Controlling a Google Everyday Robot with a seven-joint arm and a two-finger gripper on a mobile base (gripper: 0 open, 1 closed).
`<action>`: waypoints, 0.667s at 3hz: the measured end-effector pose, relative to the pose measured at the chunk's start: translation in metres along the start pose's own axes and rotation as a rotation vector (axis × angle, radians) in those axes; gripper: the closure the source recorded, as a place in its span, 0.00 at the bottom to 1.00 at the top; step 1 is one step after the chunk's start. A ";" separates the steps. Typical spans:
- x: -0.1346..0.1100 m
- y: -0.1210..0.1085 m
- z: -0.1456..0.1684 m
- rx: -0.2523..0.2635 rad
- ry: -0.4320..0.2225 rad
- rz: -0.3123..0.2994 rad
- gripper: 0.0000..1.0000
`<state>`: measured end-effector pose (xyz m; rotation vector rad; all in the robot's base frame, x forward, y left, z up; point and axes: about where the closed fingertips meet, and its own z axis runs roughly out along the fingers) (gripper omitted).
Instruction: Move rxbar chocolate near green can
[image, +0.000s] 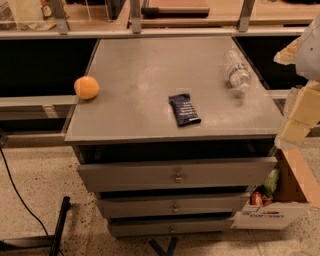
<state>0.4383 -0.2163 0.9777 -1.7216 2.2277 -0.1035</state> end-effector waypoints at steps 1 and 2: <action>0.000 0.000 0.000 0.000 0.000 0.000 0.00; -0.002 -0.014 0.010 0.010 0.018 -0.010 0.00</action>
Offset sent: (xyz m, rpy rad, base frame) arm 0.0392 -0.0022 -0.0181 -0.0546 0.0063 0.0066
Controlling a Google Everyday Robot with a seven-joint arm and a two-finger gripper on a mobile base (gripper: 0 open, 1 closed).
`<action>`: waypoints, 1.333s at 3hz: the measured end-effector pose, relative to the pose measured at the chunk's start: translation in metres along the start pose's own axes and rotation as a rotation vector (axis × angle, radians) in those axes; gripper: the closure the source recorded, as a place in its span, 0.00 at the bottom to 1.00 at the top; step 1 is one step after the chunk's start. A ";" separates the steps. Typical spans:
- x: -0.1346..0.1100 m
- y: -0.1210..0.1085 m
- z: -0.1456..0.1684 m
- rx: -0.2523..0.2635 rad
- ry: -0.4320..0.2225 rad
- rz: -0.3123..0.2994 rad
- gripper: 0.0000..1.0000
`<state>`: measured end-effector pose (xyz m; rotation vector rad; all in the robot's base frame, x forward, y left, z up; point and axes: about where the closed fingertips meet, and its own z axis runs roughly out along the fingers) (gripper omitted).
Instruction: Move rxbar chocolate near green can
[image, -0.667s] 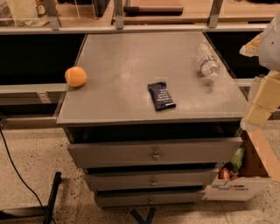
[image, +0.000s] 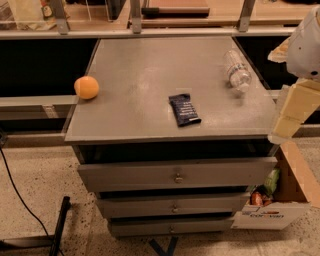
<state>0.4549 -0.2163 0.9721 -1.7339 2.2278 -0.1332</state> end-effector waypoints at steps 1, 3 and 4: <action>-0.009 -0.017 0.018 0.005 0.046 -0.046 0.00; -0.032 -0.038 0.060 0.004 0.121 -0.206 0.00; -0.045 -0.047 0.080 -0.009 0.132 -0.291 0.00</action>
Offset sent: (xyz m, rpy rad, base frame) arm 0.0674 0.0277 -0.0416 -0.1788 0.0099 0.1677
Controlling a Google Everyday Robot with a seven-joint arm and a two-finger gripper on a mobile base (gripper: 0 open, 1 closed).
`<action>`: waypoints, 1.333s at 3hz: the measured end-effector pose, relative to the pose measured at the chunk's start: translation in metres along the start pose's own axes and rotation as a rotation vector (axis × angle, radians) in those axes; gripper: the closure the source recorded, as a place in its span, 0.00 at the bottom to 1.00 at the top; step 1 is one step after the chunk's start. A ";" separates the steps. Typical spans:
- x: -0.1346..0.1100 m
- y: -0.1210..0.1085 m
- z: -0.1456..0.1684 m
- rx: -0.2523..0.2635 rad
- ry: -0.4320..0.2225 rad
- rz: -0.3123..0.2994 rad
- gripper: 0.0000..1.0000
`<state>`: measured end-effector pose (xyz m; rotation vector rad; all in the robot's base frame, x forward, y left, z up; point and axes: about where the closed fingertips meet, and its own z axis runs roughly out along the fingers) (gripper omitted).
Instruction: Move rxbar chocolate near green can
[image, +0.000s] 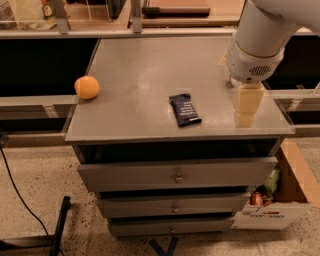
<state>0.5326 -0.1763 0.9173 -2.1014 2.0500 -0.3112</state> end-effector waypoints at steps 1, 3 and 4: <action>-0.009 -0.014 0.016 -0.026 -0.001 -0.056 0.00; -0.022 -0.035 0.038 -0.070 -0.048 -0.089 0.00; -0.027 -0.043 0.045 -0.064 -0.077 -0.079 0.00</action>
Offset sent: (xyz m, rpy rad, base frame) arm 0.0459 0.0247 -0.0328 0.0116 0.0988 0.1204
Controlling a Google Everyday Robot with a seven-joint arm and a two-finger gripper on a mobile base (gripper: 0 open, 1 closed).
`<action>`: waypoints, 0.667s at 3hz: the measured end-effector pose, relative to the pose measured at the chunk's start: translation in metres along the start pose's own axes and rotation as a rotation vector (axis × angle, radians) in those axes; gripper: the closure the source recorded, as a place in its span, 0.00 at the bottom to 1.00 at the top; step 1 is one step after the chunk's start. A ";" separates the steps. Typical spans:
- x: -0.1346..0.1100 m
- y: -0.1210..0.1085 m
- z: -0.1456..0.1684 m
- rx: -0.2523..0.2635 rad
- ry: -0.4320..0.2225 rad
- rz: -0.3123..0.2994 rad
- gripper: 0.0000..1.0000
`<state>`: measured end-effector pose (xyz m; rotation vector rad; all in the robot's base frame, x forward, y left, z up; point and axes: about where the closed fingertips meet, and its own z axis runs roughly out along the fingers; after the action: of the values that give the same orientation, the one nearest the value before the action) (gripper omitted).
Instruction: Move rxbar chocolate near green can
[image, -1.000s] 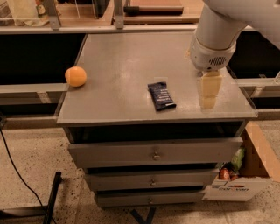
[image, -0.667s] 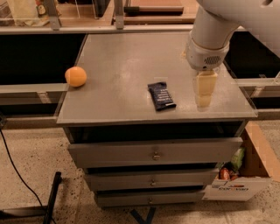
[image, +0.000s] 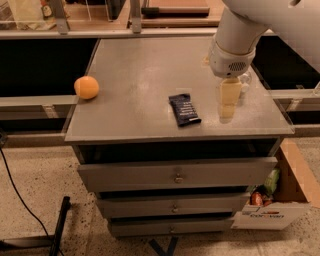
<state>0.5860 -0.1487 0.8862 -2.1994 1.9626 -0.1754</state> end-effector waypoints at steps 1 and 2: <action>-0.004 -0.009 0.005 0.014 -0.024 0.007 0.00; -0.004 -0.015 0.012 0.016 -0.036 0.018 0.00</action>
Offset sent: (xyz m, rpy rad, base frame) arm 0.0237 0.0067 -0.0136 0.0567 -0.0100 -0.0219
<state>0.6023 -0.1422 0.8774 -2.1593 1.9541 -0.1476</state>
